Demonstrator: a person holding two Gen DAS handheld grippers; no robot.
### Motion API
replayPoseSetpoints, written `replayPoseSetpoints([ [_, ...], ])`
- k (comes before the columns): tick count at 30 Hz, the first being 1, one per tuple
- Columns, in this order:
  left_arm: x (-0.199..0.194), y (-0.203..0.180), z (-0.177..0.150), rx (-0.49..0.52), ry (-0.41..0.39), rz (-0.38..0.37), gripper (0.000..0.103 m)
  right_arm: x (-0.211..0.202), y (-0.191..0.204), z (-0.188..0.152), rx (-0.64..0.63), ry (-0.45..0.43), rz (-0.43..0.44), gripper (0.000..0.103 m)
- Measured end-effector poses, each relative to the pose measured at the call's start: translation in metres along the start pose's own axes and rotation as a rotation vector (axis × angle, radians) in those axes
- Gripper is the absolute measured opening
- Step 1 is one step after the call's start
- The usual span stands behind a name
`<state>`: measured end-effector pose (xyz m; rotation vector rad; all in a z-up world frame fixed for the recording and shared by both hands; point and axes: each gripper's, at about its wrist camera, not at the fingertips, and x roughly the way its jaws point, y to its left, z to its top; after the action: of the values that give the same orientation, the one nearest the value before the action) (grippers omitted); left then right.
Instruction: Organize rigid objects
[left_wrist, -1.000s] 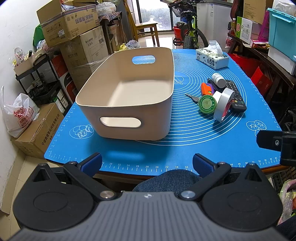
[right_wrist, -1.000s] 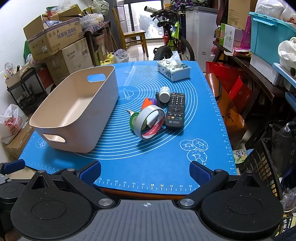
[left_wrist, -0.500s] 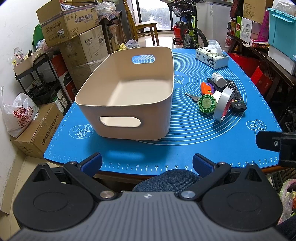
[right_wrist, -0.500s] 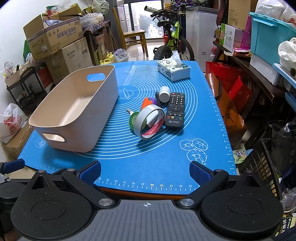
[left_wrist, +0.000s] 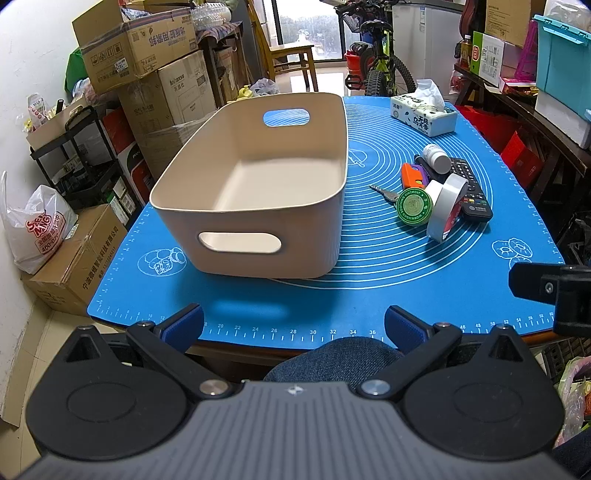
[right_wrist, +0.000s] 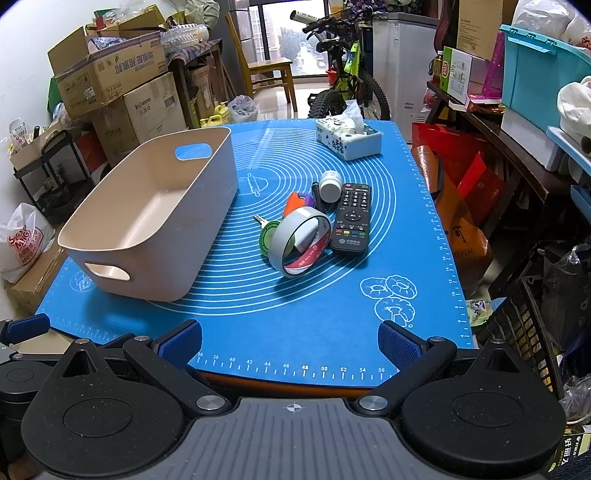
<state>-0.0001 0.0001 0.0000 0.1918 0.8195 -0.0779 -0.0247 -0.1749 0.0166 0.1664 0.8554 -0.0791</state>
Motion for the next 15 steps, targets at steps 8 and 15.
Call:
replayPoseSetpoints([
  [8, 0.0041, -0.002, -0.0031, -0.001, 0.004, -0.002, 0.103, 0.0002, -0.0002, -0.0001, 0.0, 0.002, -0.002, 0.101],
  [15, 0.0034, 0.0006, -0.0025, -0.003, 0.006, 0.0, 0.103, 0.0006, -0.0003, 0.0, -0.002, 0.001, -0.003, 0.101],
])
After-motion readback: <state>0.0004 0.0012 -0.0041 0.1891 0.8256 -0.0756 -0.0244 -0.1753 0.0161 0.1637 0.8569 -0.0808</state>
